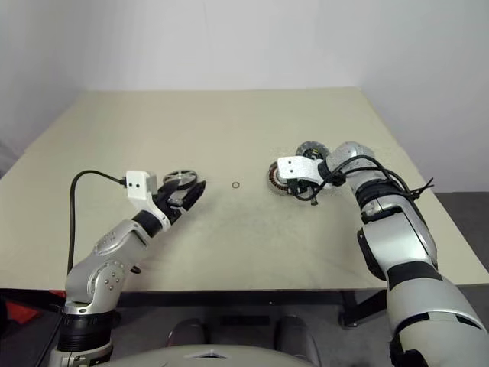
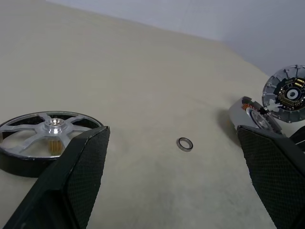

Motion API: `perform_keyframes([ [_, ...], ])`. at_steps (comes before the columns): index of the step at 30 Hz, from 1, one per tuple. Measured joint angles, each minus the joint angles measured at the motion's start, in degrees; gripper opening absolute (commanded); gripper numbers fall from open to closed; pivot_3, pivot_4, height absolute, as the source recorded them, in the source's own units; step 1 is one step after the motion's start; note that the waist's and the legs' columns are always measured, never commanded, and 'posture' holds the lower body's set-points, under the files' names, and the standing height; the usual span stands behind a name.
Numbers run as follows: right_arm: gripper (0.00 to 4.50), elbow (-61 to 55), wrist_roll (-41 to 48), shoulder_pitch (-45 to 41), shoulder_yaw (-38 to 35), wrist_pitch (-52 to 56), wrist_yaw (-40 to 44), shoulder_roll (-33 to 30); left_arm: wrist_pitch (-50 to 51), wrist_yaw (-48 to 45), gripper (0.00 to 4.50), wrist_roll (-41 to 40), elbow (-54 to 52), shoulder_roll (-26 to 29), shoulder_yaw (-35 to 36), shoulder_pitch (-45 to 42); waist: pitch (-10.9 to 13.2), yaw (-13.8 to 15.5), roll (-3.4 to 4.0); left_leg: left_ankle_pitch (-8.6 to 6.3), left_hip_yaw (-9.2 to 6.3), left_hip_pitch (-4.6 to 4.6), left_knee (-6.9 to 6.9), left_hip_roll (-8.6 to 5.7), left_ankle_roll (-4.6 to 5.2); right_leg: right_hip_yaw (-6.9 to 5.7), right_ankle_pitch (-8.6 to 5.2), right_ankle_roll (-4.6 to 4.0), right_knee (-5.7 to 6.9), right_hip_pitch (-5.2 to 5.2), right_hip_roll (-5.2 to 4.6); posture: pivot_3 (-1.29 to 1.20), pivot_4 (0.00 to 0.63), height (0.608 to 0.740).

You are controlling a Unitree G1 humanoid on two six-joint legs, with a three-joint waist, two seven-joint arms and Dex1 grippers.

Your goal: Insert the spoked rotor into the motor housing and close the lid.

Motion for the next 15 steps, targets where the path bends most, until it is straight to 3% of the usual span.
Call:
perform_keyframes([
  [8, 0.04, -0.51, 0.57, -0.46, -0.16, 2.7, -0.35, 0.93, -0.12, 0.11, 4.5, 0.08, 0.0, -0.06, 0.05, 0.01, 0.0, -0.06, 0.0, 0.0, 0.0, 0.0, -0.01, 0.01, 0.02, -0.01, 0.0, 0.0, -0.01, 0.0, 0.0, 0.0, 0.0, 0.74],
  [15, 0.04, -0.79, 1.82, -1.3, -1.94, 11.46, -2.2, 4.74, -0.26, 0.18, 4.5, 0.14, 0.0, -0.21, 0.01, 0.06, 0.02, -0.35, 0.03, 0.03, 0.02, 0.05, -0.01, 0.31, -0.09, -0.02, 0.04, -0.08, 0.0, -0.01, 0.27, 0.0, 0.0, 0.74],
])
